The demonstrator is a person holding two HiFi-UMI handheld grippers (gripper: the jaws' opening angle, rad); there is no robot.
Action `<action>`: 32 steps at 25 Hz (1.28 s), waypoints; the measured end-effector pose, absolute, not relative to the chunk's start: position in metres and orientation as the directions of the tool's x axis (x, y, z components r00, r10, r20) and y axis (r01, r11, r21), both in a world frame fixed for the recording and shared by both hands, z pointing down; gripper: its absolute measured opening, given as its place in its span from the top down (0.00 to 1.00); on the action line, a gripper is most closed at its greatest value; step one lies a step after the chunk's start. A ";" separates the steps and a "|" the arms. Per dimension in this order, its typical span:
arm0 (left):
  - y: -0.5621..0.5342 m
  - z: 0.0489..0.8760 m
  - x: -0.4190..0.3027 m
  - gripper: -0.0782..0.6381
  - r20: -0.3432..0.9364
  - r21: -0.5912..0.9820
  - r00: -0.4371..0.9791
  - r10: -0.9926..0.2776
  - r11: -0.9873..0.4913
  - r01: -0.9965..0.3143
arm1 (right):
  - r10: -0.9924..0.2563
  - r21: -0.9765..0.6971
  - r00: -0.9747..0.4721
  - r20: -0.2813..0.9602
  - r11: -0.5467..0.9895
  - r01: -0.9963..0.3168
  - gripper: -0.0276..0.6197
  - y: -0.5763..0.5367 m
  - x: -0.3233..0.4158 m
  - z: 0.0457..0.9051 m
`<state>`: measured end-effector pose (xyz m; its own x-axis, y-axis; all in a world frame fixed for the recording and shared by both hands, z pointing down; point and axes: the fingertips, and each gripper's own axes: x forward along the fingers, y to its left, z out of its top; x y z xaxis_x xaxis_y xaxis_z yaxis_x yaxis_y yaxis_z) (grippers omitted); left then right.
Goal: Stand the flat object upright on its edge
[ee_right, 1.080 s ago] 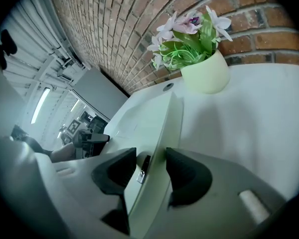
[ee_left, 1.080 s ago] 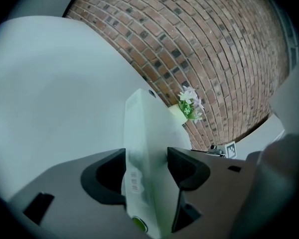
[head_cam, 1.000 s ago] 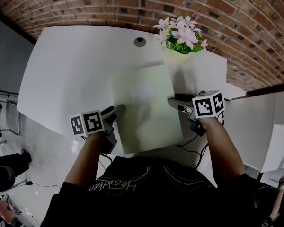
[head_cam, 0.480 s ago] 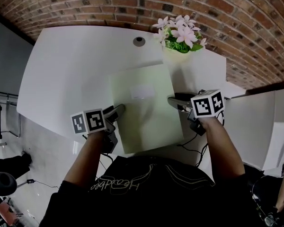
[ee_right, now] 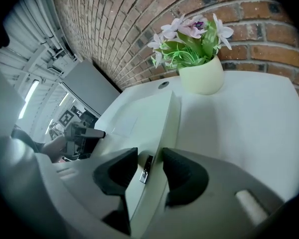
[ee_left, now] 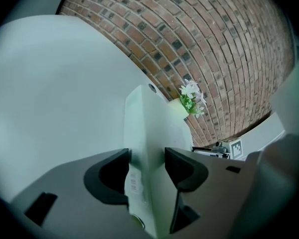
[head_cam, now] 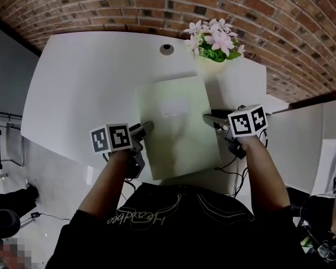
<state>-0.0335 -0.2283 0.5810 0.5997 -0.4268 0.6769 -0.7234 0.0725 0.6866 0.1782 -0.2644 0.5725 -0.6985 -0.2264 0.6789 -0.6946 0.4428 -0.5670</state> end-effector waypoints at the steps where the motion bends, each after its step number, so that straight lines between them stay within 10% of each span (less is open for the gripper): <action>1: -0.228 0.581 -0.034 0.57 0.678 0.688 0.603 -0.421 0.073 -0.723 | -0.231 -0.563 -0.693 0.683 0.439 -0.700 0.70 -0.263 0.178 0.572; 32: -0.219 0.478 -0.051 0.58 0.662 0.530 0.605 -0.443 -0.294 -0.795 | -0.536 -0.424 -0.602 0.591 0.428 -0.798 0.73 -0.208 0.164 0.479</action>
